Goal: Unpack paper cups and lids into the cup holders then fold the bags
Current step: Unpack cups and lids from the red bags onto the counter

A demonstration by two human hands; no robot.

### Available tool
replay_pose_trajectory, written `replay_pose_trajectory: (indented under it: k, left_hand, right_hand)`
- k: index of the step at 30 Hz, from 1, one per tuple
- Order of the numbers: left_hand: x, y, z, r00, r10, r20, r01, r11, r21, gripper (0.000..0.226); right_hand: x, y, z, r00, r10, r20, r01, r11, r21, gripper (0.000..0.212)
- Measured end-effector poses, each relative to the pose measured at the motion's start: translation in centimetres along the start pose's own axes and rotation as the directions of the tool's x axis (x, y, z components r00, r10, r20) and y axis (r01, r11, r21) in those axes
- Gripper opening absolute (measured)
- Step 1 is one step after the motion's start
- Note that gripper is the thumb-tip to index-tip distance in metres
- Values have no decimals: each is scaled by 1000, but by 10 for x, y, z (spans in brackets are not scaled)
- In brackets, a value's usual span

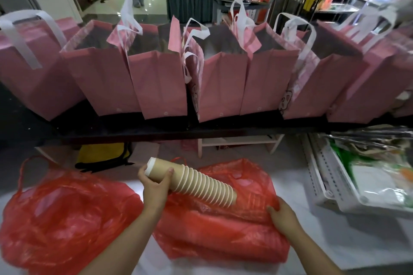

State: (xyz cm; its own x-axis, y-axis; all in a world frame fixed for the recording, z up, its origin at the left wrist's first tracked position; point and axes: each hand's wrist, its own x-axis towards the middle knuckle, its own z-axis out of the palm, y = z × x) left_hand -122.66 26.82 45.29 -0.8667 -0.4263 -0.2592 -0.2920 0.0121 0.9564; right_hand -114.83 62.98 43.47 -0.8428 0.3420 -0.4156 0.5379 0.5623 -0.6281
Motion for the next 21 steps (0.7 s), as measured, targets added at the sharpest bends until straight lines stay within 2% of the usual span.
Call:
replay_pose_trajectory:
  k: [2, 5, 7, 9, 13, 19, 21]
  left_hand:
    - [3, -3, 4, 998, -63, -9, 63, 998, -27, 80]
    - [6, -9, 8, 983, -180, -23, 178, 981, -71, 78]
    - [7, -14, 10, 965, -261, -14, 258, 959, -114, 80]
    - [5, -20, 14, 945, -328, 21, 327, 933, -153, 71]
    - [-7, -28, 25, 933, -358, 42, 359, 918, -168, 67]
    - [-14, -28, 28, 942, -336, 12, 327, 907, -268, 61]
    - [-15, -24, 22, 948, -318, 19, 310, 905, -290, 63]
  right_hand:
    - [7, 6, -1, 998, 65, -10, -62, 979, 196, 42]
    - [13, 10, -3, 987, 152, 52, -158, 876, 455, 44]
    - [15, 12, -4, 983, 158, 91, -182, 817, 548, 41]
    - [16, 11, -4, 978, 157, 138, -209, 756, 620, 36]
    - [16, 8, -3, 951, 140, 274, -297, 654, 696, 25]
    - [30, 10, 2, 924, 110, 366, -358, 583, 729, 27]
    - [35, 8, 4, 921, 116, 372, -363, 599, 713, 28]
